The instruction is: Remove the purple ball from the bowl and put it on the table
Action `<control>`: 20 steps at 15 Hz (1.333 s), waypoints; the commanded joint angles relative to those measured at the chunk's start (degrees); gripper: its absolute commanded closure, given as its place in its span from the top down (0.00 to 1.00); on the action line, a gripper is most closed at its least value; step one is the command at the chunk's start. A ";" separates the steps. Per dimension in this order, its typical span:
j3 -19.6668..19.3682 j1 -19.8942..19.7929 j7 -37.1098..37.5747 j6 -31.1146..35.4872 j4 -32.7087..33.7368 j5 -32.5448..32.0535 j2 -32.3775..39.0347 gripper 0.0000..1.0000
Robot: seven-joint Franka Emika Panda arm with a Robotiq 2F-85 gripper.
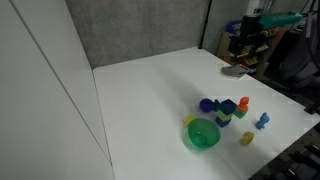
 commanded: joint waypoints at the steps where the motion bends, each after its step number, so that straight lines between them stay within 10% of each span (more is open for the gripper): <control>1: 0.52 -1.25 -1.65 0.32 -10.87 -0.26 -10.19 1.00; 9: -0.06 -4.14 -3.19 -1.28 -24.59 -0.67 -25.94 1.00; 20: 0.43 -5.13 -2.81 -6.64 -23.97 0.30 -35.87 1.00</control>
